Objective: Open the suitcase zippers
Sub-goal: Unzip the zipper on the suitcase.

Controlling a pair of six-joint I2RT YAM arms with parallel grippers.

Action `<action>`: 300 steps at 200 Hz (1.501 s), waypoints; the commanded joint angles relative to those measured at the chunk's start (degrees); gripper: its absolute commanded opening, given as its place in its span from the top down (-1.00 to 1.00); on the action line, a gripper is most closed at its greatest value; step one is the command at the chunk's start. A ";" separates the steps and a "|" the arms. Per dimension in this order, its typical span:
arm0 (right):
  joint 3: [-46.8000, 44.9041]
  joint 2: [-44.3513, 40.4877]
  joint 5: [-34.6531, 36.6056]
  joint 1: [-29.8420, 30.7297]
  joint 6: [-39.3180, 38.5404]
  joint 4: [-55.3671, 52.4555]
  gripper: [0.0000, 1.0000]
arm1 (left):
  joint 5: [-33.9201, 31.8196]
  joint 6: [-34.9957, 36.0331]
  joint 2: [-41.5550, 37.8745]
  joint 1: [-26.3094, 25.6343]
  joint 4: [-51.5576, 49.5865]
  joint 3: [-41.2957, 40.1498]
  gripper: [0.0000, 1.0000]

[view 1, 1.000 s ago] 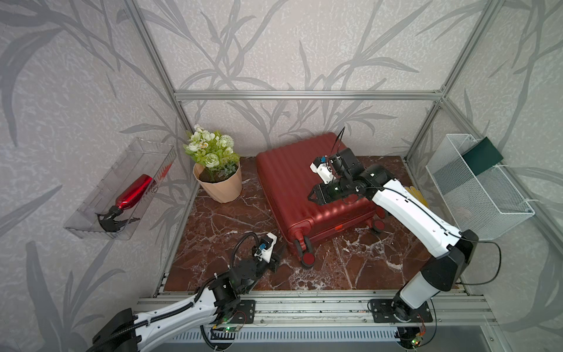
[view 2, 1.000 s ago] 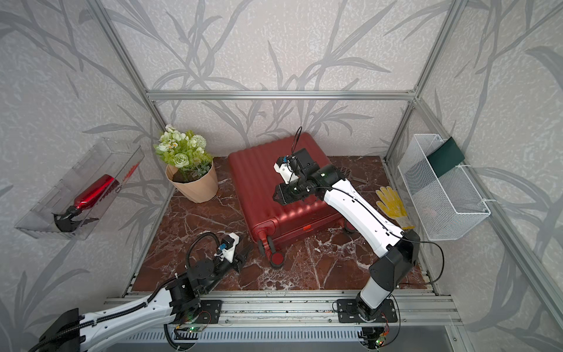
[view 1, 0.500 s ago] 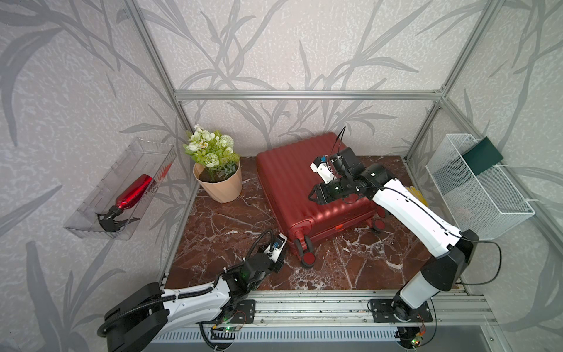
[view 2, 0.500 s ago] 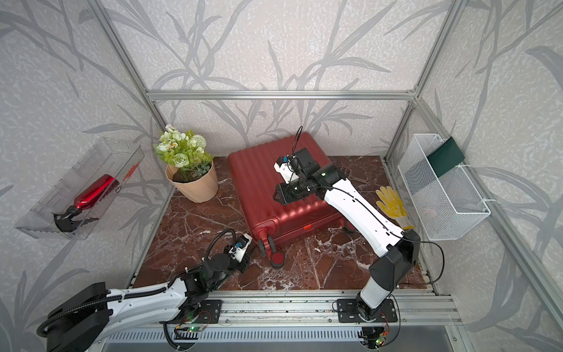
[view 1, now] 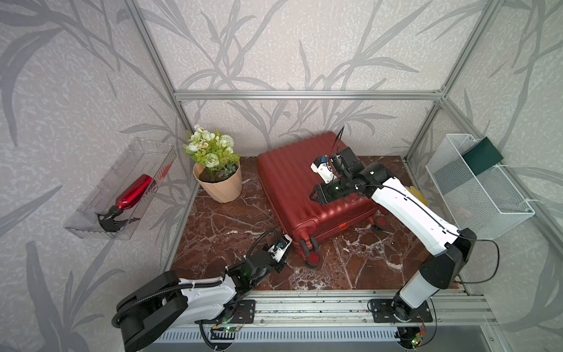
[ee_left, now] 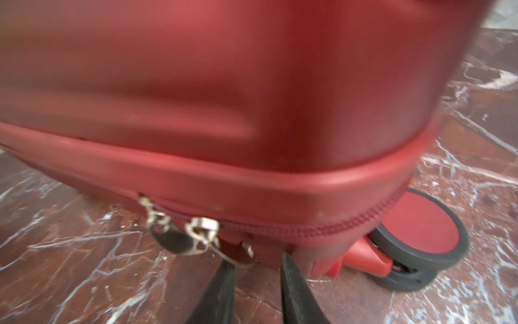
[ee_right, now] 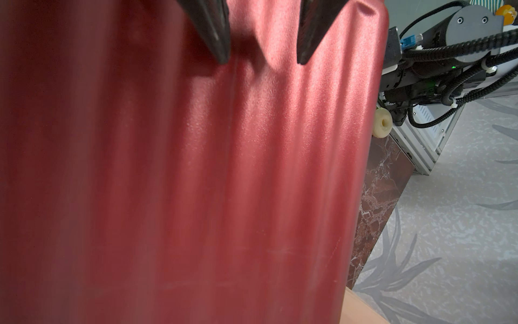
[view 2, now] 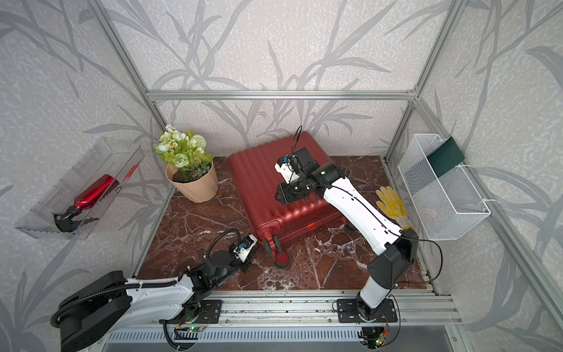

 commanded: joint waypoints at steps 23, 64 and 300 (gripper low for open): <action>-0.69 -1.27 1.08 -0.61 -0.55 -0.59 0.19 | 6.99 0.99 0.23 1.31 6.97 2.64 0.53; -1.80 -2.77 1.78 -0.80 -0.37 -0.93 0.21 | 9.00 2.29 0.94 1.66 9.02 2.94 0.62; -2.79 -5.55 8.17 -1.10 -0.61 -5.60 0.24 | -6.49 5.02 -10.16 -4.26 -10.51 4.86 0.36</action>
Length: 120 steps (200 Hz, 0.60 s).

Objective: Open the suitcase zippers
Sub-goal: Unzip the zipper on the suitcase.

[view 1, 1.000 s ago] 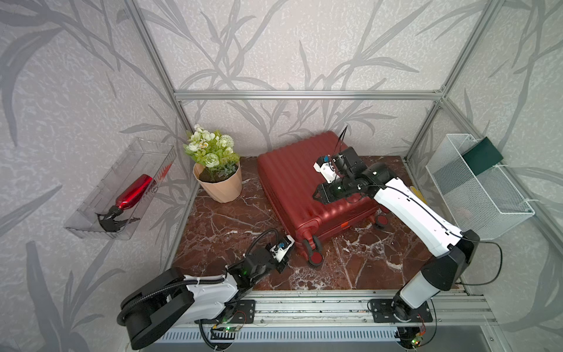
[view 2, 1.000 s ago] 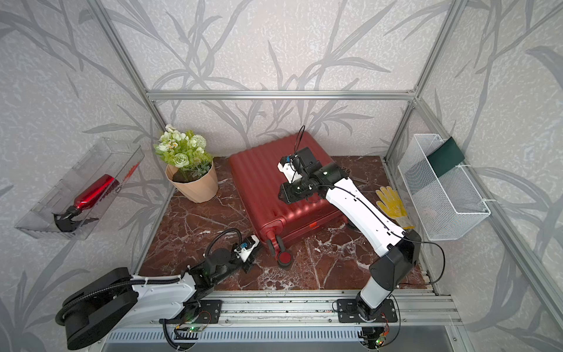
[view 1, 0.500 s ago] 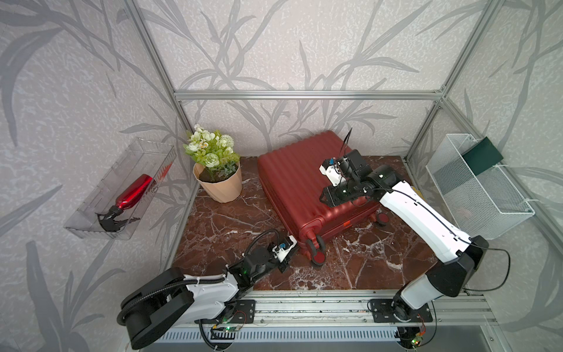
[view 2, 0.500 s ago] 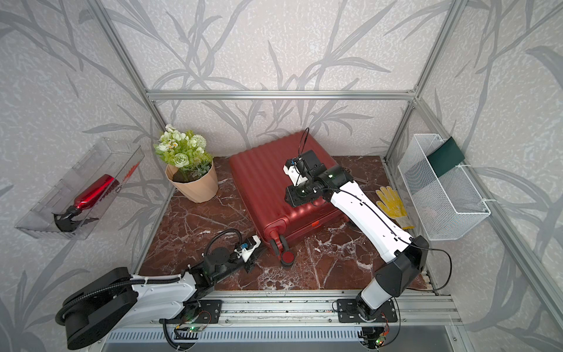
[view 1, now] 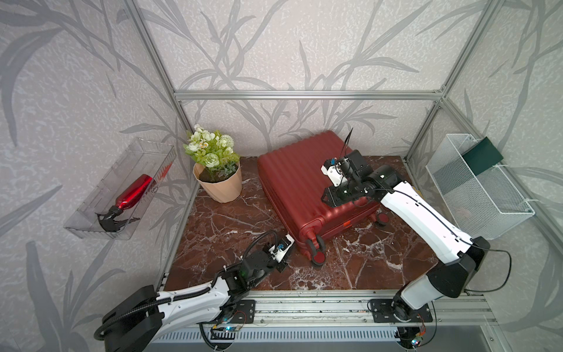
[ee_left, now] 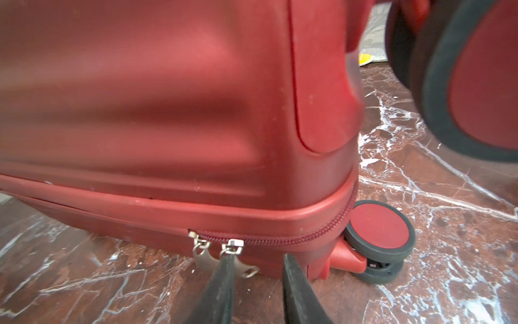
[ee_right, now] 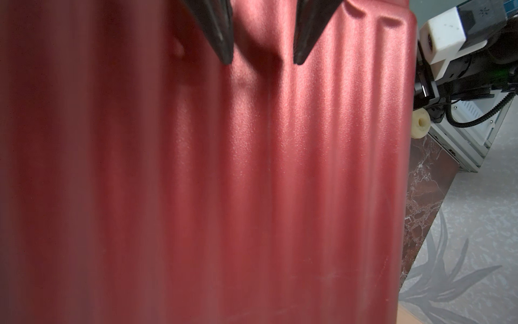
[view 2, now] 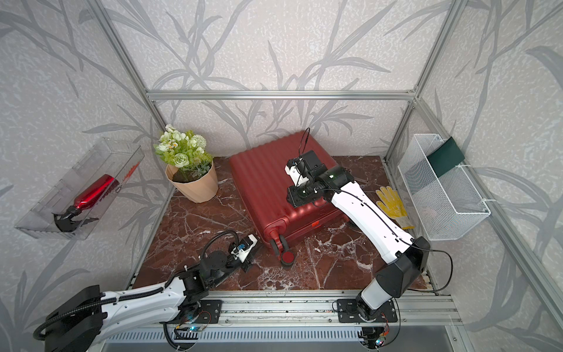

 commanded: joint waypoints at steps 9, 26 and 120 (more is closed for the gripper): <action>0.97 -0.81 1.02 -0.38 -0.24 -2.06 0.24 | -3.10 2.02 4.53 -0.44 -1.61 3.09 0.36; 0.82 -0.97 1.19 -0.39 -0.36 -2.28 0.24 | -3.99 1.76 6.69 -0.48 -1.41 3.56 0.35; -0.09 -1.16 1.01 -0.63 -0.52 -1.50 0.24 | -4.55 2.18 7.23 -0.35 1.86 2.80 0.20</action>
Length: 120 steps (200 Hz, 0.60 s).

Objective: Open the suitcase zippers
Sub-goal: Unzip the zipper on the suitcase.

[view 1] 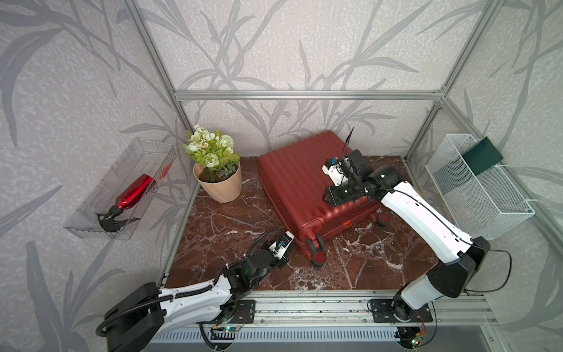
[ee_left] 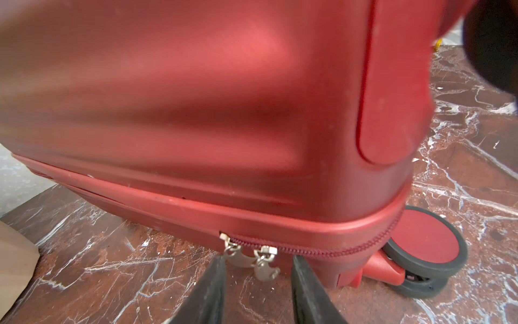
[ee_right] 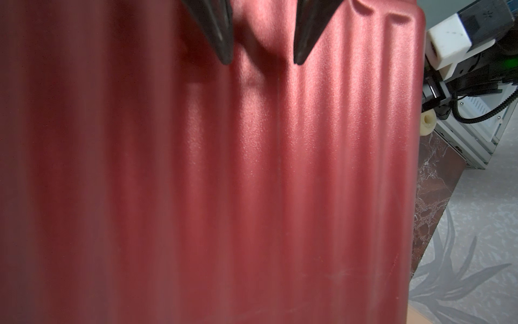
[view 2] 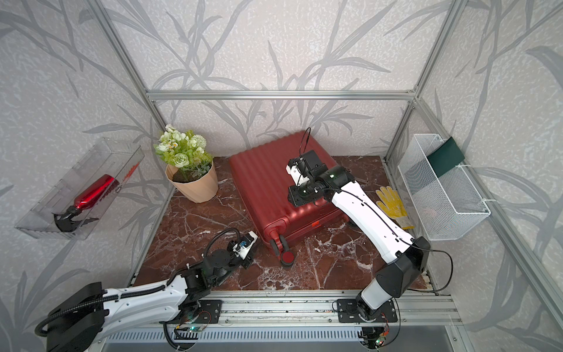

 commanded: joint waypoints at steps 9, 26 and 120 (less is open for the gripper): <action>0.07 -1.13 0.59 -0.34 -0.57 -1.50 0.24 | 1.70 2.07 5.57 0.01 3.49 1.32 0.20; 0.07 -1.37 0.63 -0.51 -0.70 -1.58 0.24 | 1.78 2.27 8.36 0.54 5.48 1.61 0.23; -0.78 -0.65 0.47 -0.57 -0.88 -1.06 0.24 | 4.70 2.44 12.91 3.25 15.31 -0.14 0.29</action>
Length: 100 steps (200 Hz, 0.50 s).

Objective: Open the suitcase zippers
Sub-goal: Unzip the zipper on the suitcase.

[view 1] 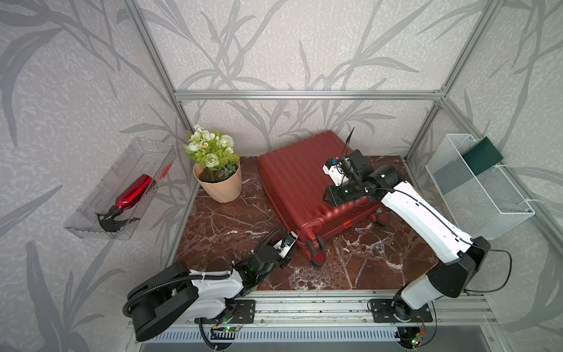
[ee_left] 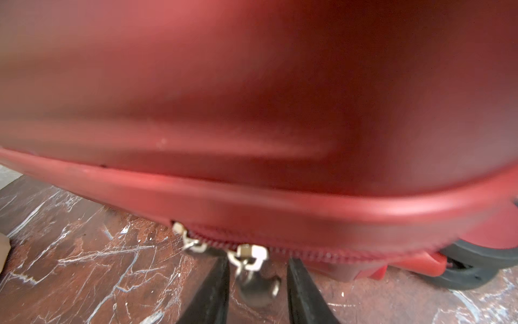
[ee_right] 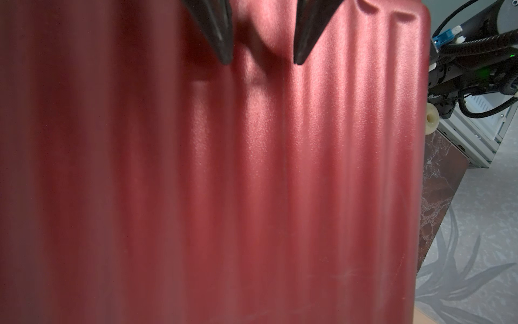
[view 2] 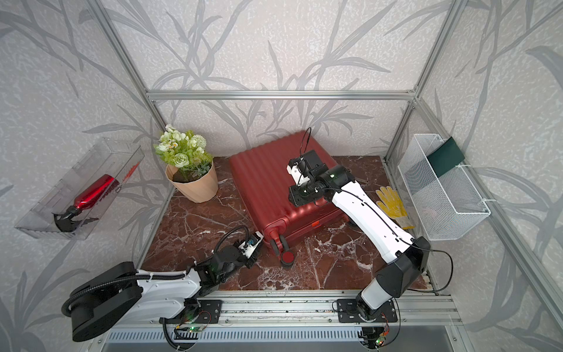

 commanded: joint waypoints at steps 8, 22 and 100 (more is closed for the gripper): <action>-0.29 -0.44 0.23 -0.32 -0.83 -1.14 0.24 | 2.58 1.62 -1.37 0.30 6.22 -0.32 0.29; -0.06 -0.27 0.10 -0.31 -0.82 -1.33 0.24 | 3.65 1.81 -1.28 0.30 6.76 -0.50 0.29; -0.62 -0.56 -0.04 -0.26 -0.68 -1.51 0.24 | 6.55 2.59 -0.99 1.00 10.22 -0.99 0.60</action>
